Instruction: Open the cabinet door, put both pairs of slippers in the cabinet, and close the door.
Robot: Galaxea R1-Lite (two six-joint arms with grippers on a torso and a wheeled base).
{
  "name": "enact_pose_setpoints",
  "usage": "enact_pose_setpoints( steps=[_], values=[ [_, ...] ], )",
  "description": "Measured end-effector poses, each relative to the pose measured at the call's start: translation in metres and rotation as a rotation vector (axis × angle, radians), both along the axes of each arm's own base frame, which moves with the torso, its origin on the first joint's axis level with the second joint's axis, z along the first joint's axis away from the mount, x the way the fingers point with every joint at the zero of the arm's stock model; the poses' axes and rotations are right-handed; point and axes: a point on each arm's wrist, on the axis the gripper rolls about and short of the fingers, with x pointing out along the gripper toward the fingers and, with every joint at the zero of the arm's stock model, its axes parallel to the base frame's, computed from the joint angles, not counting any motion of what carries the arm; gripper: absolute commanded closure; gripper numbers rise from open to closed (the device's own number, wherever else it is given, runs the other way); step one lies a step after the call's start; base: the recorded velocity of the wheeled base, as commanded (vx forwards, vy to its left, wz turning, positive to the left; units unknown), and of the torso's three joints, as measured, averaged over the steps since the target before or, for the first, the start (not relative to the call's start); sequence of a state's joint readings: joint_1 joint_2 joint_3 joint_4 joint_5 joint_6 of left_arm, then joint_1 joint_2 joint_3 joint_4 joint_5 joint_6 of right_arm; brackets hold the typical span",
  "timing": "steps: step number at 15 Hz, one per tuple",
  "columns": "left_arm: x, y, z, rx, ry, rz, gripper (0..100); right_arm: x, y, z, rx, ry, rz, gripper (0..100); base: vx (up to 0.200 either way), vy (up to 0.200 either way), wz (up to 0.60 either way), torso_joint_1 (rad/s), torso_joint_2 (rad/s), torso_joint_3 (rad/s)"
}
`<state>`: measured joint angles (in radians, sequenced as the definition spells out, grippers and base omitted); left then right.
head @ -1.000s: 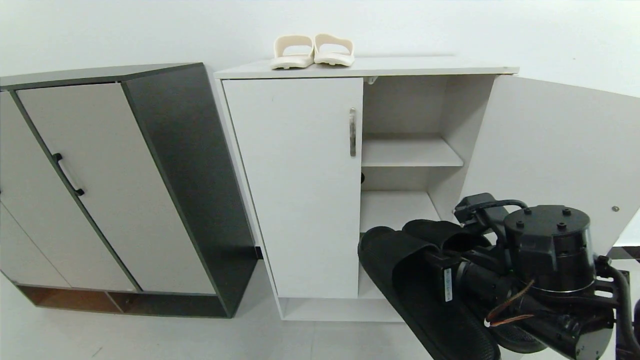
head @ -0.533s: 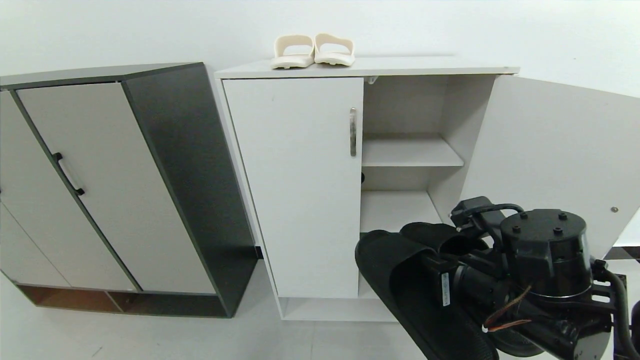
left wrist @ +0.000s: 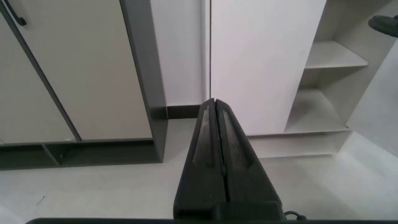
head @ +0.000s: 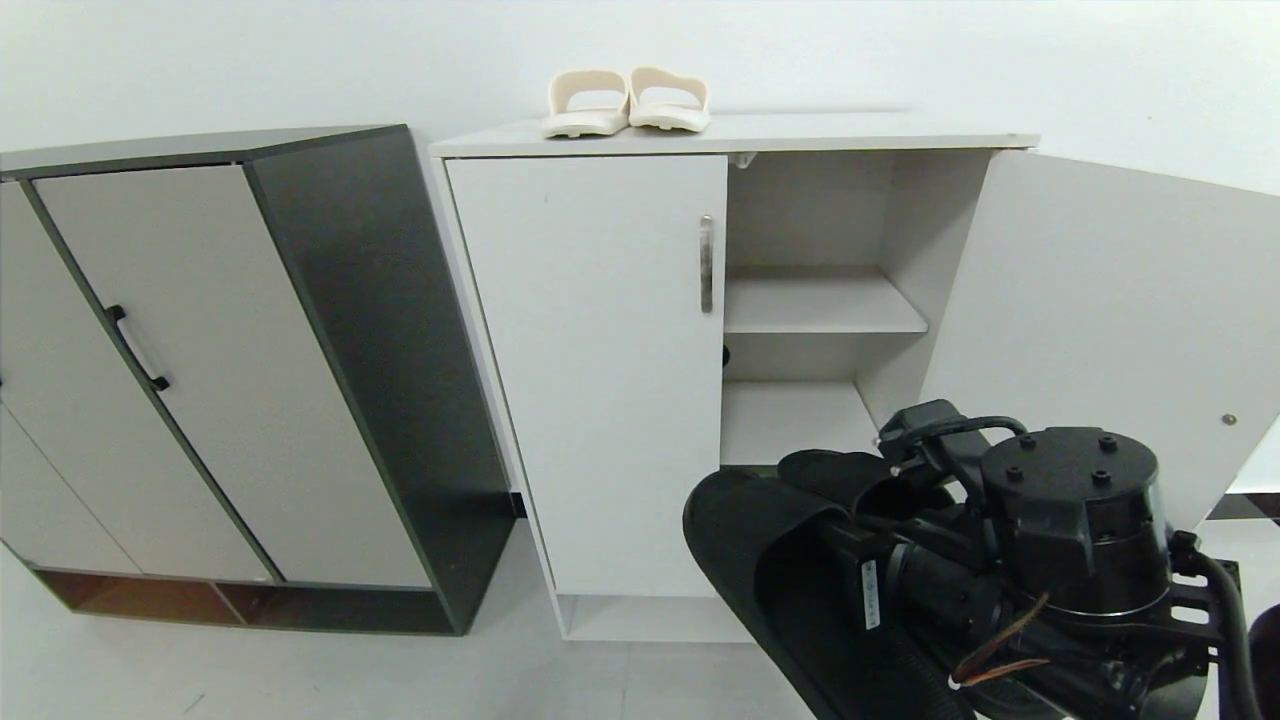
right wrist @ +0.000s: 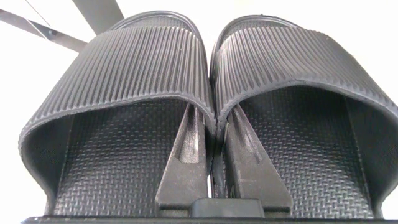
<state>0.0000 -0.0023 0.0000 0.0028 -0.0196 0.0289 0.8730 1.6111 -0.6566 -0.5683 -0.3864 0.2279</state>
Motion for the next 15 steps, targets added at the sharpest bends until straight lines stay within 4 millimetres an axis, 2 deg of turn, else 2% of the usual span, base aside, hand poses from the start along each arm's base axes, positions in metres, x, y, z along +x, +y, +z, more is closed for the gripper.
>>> enact_pose_setpoints(
  steps=[7, 11, 15],
  values=[
    [0.0, 0.0, 0.0, 0.0, 0.0, 0.0, 100, 0.002, 0.006, -0.003, 0.022, 0.021, -0.013, 100, 0.0, -0.2, 0.0, 0.002, 0.0, 0.004],
    [0.0, 0.0, 0.0, -0.001, -0.001, 0.0, 100, 0.017, 0.026, -0.014, 0.056, 0.049, -0.111, 100, 0.0, 0.0, 0.0, 0.0, 0.0, 0.0],
    [0.0, 0.0, 0.0, -0.002, 0.0, 0.0, 100, 0.045, 0.059, -0.04, 0.049, 0.066, -0.215, 100, 0.0, 0.0, 0.0, 0.0, 0.0, 0.0]
  ],
)
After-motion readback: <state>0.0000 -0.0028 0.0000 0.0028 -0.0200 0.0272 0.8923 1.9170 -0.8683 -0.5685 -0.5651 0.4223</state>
